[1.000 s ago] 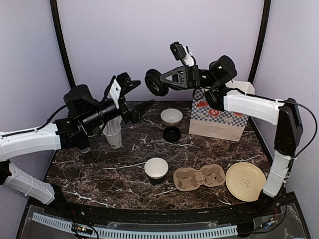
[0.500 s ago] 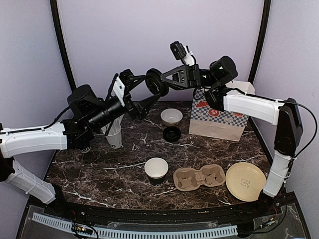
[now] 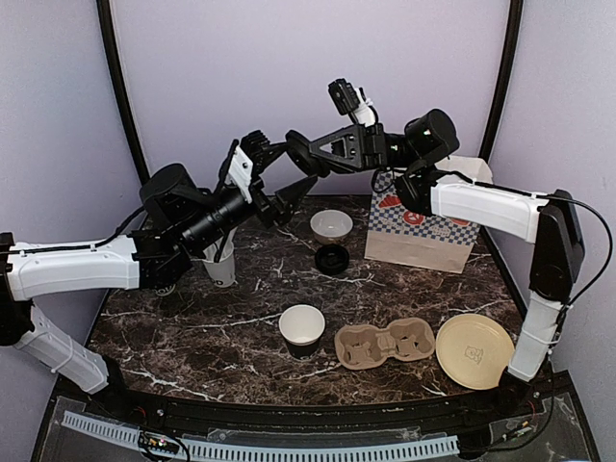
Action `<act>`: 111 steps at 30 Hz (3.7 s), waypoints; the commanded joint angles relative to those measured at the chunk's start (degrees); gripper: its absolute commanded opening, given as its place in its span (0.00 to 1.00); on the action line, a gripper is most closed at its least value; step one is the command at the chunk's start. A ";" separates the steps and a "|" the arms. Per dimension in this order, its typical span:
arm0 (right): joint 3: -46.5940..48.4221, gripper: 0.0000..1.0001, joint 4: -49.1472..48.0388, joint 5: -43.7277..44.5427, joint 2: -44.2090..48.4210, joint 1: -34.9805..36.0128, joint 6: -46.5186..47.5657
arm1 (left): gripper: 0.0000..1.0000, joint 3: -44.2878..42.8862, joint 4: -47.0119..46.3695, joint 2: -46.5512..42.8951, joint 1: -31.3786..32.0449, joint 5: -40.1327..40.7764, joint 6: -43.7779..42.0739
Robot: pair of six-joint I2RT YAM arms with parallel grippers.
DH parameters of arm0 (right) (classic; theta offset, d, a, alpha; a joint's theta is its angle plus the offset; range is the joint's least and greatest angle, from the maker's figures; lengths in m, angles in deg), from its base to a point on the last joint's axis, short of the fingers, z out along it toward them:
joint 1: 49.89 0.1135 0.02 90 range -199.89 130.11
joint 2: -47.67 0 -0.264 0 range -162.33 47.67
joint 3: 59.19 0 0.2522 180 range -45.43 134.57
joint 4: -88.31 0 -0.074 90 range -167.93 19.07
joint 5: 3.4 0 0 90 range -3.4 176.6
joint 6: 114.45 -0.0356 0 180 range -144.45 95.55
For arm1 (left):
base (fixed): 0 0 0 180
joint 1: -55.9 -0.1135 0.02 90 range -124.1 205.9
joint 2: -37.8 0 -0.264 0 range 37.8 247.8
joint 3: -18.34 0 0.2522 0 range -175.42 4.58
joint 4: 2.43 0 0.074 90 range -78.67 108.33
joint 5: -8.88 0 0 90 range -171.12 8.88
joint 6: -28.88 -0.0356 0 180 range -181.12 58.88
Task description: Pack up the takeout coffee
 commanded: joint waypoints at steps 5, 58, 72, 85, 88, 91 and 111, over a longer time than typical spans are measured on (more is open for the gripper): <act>-0.14 0.16 -3.12 0.27 1.13 0.77 -0.98 | 0.82 -1.02 -4.72 -0.51 1.15 2.11 -1.23; -21.71 0.60 93.31 31.71 18.24 -3.19 83.06 | 0.68 -38.29 102.96 18.79 4.31 -7.46 22.74; -25.25 0.66 87.69 23.14 13.83 -3.18 75.16 | 0.69 -43.95 107.40 27.43 6.68 -6.96 20.79; -26.46 0.66 86.01 23.06 13.59 -3.41 75.49 | 0.69 -44.37 109.92 30.24 7.65 -4.63 20.29; -26.72 0.66 85.97 22.97 13.58 -3.43 75.46 | 0.69 -44.71 109.62 30.47 7.66 -4.41 20.35; -27.00 0.66 85.88 23.04 13.57 -3.38 75.57 | 0.69 -44.80 108.83 30.71 7.66 -4.83 20.44; -27.39 0.66 86.20 22.72 12.05 -3.87 76.11 | 0.72 -46.82 106.61 33.27 8.43 -8.13 19.97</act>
